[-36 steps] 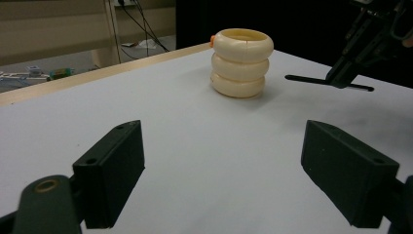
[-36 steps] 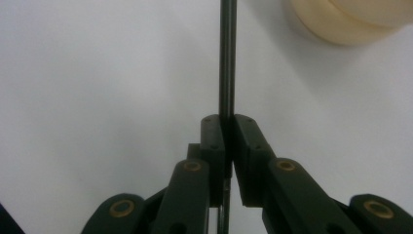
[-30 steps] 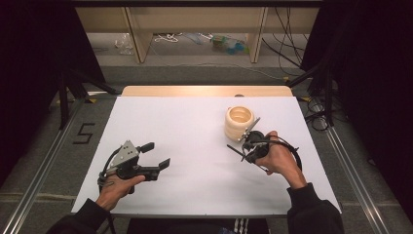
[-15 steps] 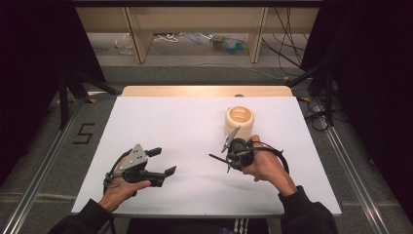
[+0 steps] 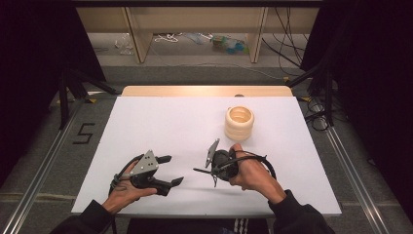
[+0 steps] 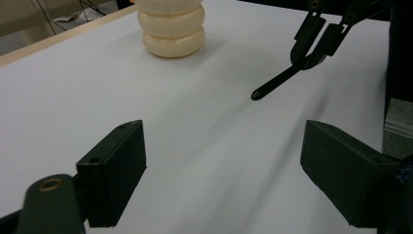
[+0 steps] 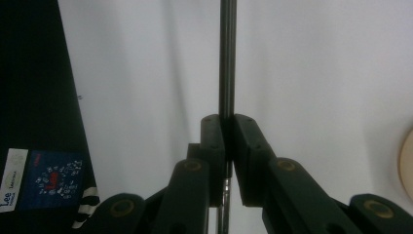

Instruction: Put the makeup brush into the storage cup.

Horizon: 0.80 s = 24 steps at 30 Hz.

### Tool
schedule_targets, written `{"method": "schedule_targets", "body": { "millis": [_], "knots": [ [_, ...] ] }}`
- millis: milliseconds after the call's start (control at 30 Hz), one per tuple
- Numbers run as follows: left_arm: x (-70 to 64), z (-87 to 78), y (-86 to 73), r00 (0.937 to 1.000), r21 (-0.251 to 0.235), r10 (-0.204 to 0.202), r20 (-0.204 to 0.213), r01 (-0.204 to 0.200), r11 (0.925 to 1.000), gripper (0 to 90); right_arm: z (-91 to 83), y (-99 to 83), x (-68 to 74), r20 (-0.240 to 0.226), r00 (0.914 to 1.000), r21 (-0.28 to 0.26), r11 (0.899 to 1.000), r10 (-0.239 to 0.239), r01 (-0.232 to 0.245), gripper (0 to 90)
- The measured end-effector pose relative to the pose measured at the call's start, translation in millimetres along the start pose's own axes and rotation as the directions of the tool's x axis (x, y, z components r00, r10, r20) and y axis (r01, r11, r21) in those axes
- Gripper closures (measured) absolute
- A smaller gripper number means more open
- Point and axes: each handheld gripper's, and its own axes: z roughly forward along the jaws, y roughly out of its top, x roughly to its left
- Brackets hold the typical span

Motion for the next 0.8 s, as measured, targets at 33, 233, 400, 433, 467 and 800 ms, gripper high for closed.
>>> {"method": "schedule_targets", "body": {
  "millis": [33,233,400,433,467,800],
  "knots": [
    [-1.6,0.4,0.0,0.9999,0.008,-0.009,0.008,0.009,0.9999,16.5,0.0,0.0,0.0,0.0,1.0,0.0,1.0,0.0,0.0,83.6],
    [-5.3,3.6,0.3,0.9986,0.033,-0.004,0.052,0.003,0.9995,18.9,4.0,7.7,8.9,-0.011,0.9989,0.008,0.999,-0.045,0.046,83.6],
    [-9.4,6.0,-1.3,0.9954,0.081,-0.016,0.094,0.008,0.9967,20.4,8.0,13.2,13.9,-0.01,0.994,0.008,0.994,-0.109,0.109,83.6],
    [-9.4,6.0,-1.3,0.9954,0.081,-0.016,0.094,0.008,0.9967,20.4,8.2,14.3,16.3,-0.009,0.9951,0.016,0.995,-0.099,0.099,83.6],
    [-9.8,6.5,-1.5,0.9954,0.085,-0.014,0.095,0.006,0.9964,20.4,9.4,14.8,16.1,-0.017,0.9931,0.005,0.993,-0.116,0.116,83.6],
    [-12.8,10.1,-2.5,0.9897,0.126,-0.04,0.137,0.022,0.9918,24.6,14.8,22.1,26.3,-0.036,0.9904,0.016,0.991,-0.133,0.134,83.6]
  ]
}}
